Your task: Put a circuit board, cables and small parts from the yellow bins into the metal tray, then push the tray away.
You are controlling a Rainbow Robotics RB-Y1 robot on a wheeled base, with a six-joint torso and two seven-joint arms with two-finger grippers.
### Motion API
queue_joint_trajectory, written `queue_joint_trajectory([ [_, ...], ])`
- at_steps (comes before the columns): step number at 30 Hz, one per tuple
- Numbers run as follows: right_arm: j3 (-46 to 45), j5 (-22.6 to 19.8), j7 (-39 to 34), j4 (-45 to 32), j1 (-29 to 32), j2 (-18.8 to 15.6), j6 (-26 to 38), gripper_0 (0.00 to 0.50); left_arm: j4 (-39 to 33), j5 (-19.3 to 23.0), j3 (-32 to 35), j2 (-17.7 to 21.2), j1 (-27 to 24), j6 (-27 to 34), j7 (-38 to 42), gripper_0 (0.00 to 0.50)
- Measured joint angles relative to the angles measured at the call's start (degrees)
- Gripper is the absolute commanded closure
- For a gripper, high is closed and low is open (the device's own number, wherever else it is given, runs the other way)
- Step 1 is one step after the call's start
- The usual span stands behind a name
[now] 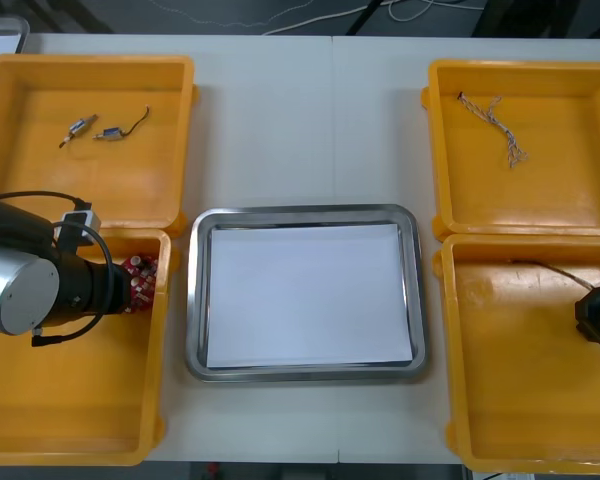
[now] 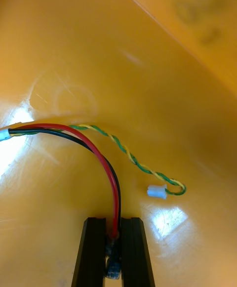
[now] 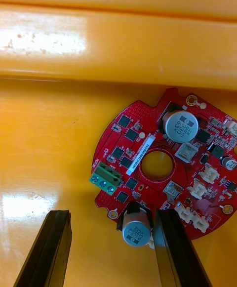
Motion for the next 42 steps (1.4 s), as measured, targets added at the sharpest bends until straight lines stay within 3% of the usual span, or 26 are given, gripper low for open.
queue_joint_trajectory([
  [6, -0.13, -0.27, 0.00, 0.00, -0.28, 0.00, 0.76, 0.500, 0.00, -0.84, -0.03, -0.77, 0.01, 0.00, 0.00, 0.030],
  [17, -0.94, -0.69, 0.00, -5.04, -2.11, -0.83, 9.64, 0.500, 0.08, -2.93, -1.21, -1.85, 0.01, 0.00, -0.01, 0.042],
  [23, -2.23, -1.28, 0.00, -10.32, -2.29, -1.79, 15.96, 0.500, 0.41, -3.35, -1.35, -2.22, 0.11, 0.00, -0.02, 0.090],
  [27, -3.16, -2.16, 0.00, -13.49, -2.37, -1.87, 19.99, 0.500, 0.45, -3.46, -1.46, -2.24, 0.35, 0.00, -0.03, 0.171],
  [29, -3.29, -2.53, 0.00, -14.90, -2.37, -1.87, 21.44, 0.500, 0.46, -3.52, -1.46, -2.26, 0.46, 0.00, -0.03, 0.269],
  [30, -3.29, -2.64, 0.00, -15.50, -2.35, -1.87, 21.74, 0.500, 0.46, -3.53, -1.46, -2.26, 0.52, 0.00, -0.03, 0.291],
  [34, -3.34, -3.26, 0.00, -17.95, -1.68, -1.87, 22.03, 0.500, 0.47, -3.54, -1.46, -2.26, 0.61, 0.00, -0.05, 0.499],
  [42, -3.94, -3.88, 0.00, -24.98, 3.89, -1.78, 22.04, 0.500, 0.47, -3.58, -1.46, -2.26, 0.61, 0.00, -0.08, 0.500],
])
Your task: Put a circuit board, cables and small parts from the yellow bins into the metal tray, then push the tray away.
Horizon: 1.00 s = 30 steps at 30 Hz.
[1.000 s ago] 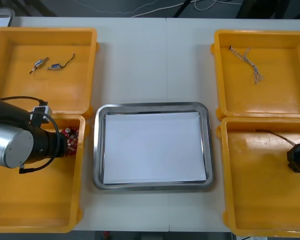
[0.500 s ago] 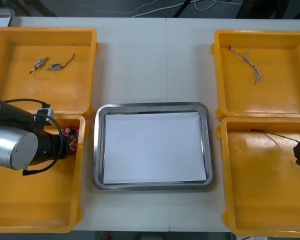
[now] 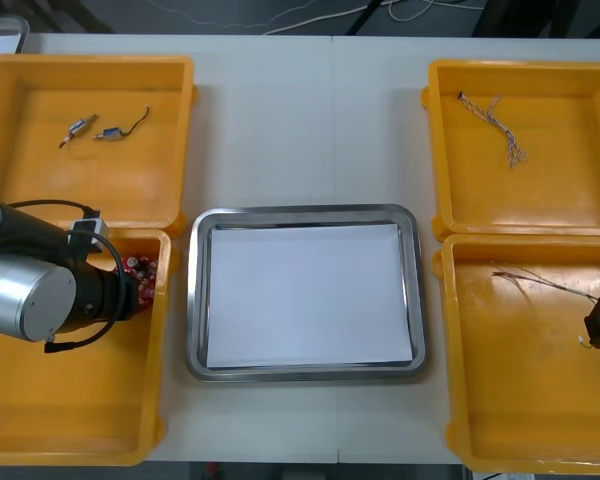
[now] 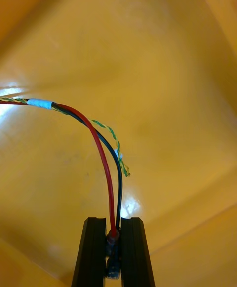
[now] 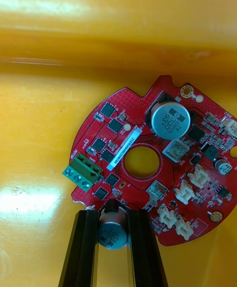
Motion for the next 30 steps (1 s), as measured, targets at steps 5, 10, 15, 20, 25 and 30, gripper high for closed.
queue_joint_trajectory([
  [5, -1.09, -0.29, 0.00, -3.93, 4.28, 0.41, 0.00, 0.500, 0.00, 0.13, 0.00, 0.01, 0.16, -0.01, -0.58, 0.500],
  [10, -1.44, -0.45, 0.00, -5.94, 7.95, 0.87, -0.06, 0.500, -0.02, 3.31, 0.49, 0.32, 1.31, -0.77, -6.83, 0.500],
  [15, -1.51, -0.45, 0.00, -6.66, 11.01, 1.08, -1.16, 0.500, -0.09, 6.64, 2.27, 1.23, 3.02, -1.85, -15.49, 0.500],
  [20, -1.51, -0.45, 0.00, -6.67, 11.78, 1.21, -1.25, 0.319, -0.17, 8.90, 4.46, 2.27, 4.84, -2.34, -16.94, 0.500],
  [25, -1.51, -0.46, 0.00, -6.67, 11.78, 1.25, -1.24, 0.000, -0.17, 13.75, 7.75, 4.01, 6.94, -3.16, -17.92, 0.500],
  [30, -1.51, -0.48, 0.00, -6.67, 11.72, 1.26, -1.11, 0.000, -0.17, 18.05, 11.00, 5.82, 8.78, -3.70, -20.10, 0.500],
])
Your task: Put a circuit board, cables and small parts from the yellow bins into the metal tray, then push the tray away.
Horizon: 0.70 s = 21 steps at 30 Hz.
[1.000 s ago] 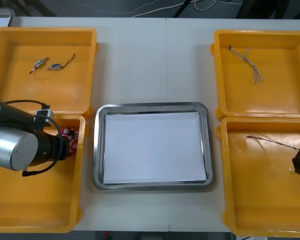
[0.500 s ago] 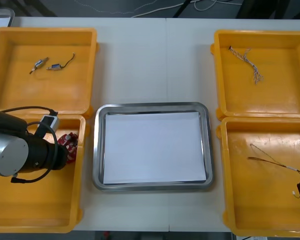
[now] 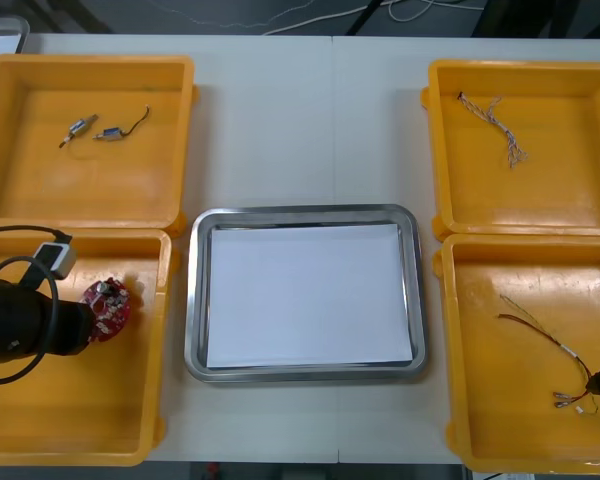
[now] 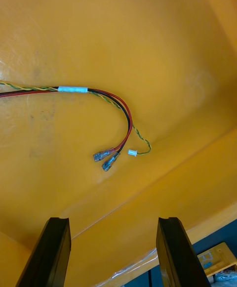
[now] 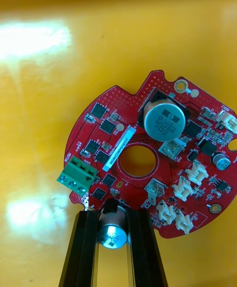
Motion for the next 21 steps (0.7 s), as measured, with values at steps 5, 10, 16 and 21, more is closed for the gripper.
queue_joint_trajectory([
  [5, 0.00, 0.00, 0.00, 0.00, -2.19, 0.00, 3.69, 0.000, 0.00, 3.21, 2.94, 1.02, 1.61, -0.03, -8.45, 0.500],
  [10, 0.00, -0.30, 0.17, 0.02, -7.46, 0.01, 7.95, 0.000, 0.00, 4.52, 5.00, 1.76, 3.13, -0.68, -13.91, 0.500],
  [16, 0.00, -0.58, 14.20, 1.38, -12.14, 0.03, 8.44, 0.000, 0.00, 4.86, 6.88, 2.14, 4.74, -1.13, -13.91, 0.500],
  [21, 0.00, -1.16, 18.72, 3.99, -14.81, 0.03, 8.52, 0.000, 0.04, 4.82, 7.28, 2.29, 6.23, -3.97, -13.93, 0.500],
])
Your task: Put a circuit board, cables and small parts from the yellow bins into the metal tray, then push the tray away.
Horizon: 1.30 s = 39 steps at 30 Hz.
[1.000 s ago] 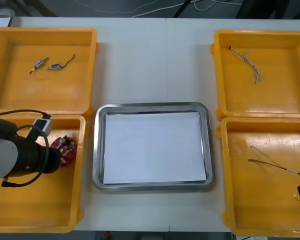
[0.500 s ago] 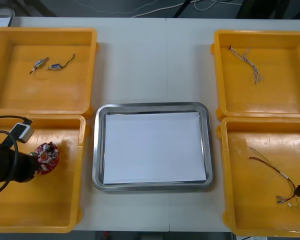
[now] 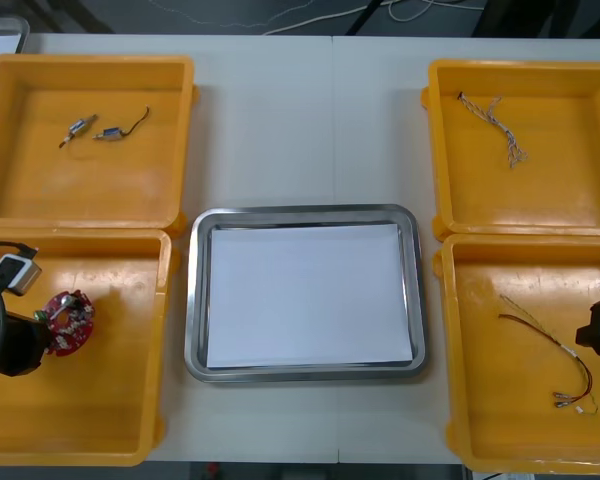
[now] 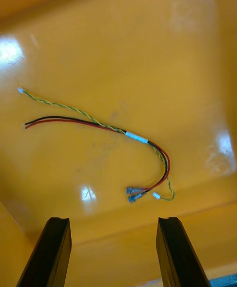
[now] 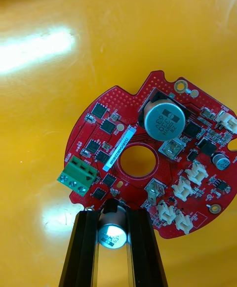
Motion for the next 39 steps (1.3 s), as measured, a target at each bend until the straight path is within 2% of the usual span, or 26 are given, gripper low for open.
queue_joint_trajectory([
  [6, 0.00, -0.29, 18.24, 3.78, -2.99, 0.00, 0.67, 0.000, 0.05, -0.57, -0.02, 0.07, 1.18, -1.62, -0.05, 0.500],
  [11, 0.00, -0.44, 24.23, 7.74, -5.31, 0.00, 0.82, 0.000, 0.04, -1.51, -0.06, 0.08, 2.46, -3.47, -0.45, 0.500],
  [15, 0.00, -0.44, 36.22, 9.78, -6.23, 0.00, 0.86, 0.000, -0.06, -2.23, -0.10, 0.11, 3.71, -3.75, -3.02, 0.500],
  [17, 0.00, -0.44, 39.88, 10.36, -6.34, -0.01, 0.84, 0.000, -0.16, -2.49, -0.14, 0.11, 4.32, -3.88, -4.10, 0.500],
  [21, 0.00, -0.44, 43.12, 10.95, -6.35, -0.01, 0.52, 0.000, -0.41, -3.16, -0.45, 0.11, 5.64, -5.13, -5.22, 0.500],
  [26, 0.00, -0.45, 51.91, 12.78, -6.24, -0.01, -2.13, 0.000, -1.20, -4.02, -0.77, 0.11, 6.86, -5.38, -5.22, 0.500],
  [30, 0.00, -0.46, 53.38, 14.94, -5.28, -0.01, -6.58, 0.000, -1.47, -5.30, -0.78, -0.17, 7.13, -5.87, -5.22, 0.500],
  [35, 0.00, -0.41, 58.21, 15.80, -3.05, -0.01, -10.02, 0.000, -1.54, -9.70, -1.61, -1.83, 7.13, -7.32, -5.22, 0.500],
  [39, 0.00, -0.21, 59.37, 15.80, -1.43, 0.02, -11.66, 0.000, -1.66, -10.42, -2.16, -2.46, 7.13, -7.54, -5.22, 0.500],
])
